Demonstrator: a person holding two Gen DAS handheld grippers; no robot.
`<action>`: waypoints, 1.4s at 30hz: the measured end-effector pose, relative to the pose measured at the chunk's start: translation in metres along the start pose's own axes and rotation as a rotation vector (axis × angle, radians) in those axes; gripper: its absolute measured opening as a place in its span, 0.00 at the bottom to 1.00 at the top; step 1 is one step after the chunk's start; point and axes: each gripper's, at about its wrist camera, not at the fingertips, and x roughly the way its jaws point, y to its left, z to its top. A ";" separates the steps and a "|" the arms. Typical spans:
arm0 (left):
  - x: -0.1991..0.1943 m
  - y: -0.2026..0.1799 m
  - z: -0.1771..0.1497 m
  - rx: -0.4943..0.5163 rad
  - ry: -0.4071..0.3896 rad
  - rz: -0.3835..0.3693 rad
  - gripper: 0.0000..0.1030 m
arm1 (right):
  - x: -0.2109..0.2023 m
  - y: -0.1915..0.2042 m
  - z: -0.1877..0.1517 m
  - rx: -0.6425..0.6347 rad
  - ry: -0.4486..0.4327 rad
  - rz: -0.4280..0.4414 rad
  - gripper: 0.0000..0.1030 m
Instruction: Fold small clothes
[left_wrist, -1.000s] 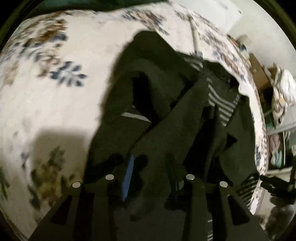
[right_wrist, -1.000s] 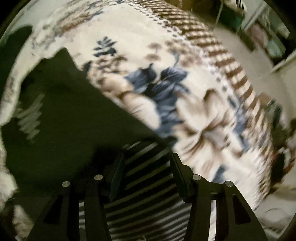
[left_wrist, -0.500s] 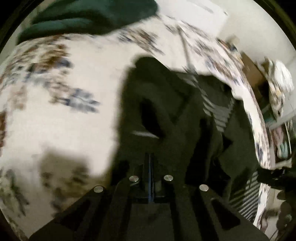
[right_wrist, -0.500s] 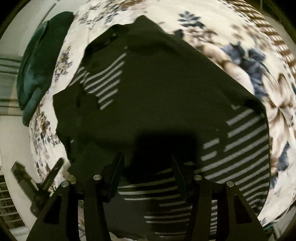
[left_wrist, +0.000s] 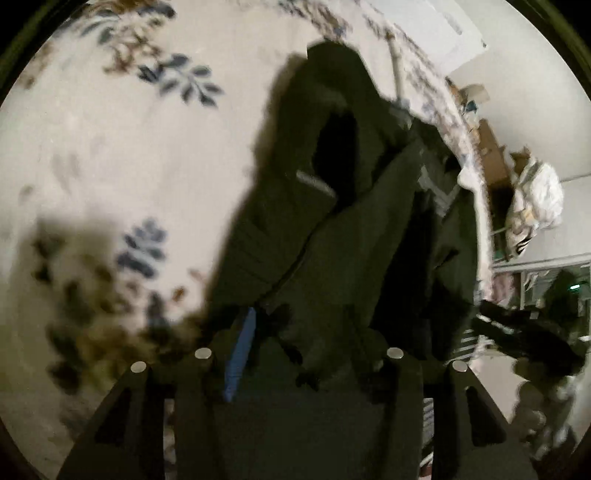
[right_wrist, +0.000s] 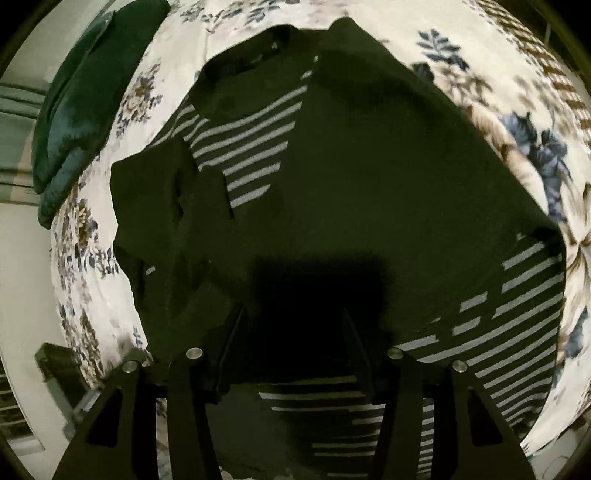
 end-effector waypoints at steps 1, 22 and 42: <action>0.008 -0.003 -0.001 0.011 -0.002 0.027 0.44 | 0.003 0.000 -0.001 -0.001 0.003 -0.004 0.53; -0.183 0.124 0.039 -0.161 -0.430 0.335 0.04 | -0.003 0.017 0.020 -0.009 -0.027 -0.048 0.53; -0.100 0.094 0.006 -0.129 -0.192 0.179 0.21 | -0.011 -0.045 0.026 0.173 -0.068 -0.090 0.53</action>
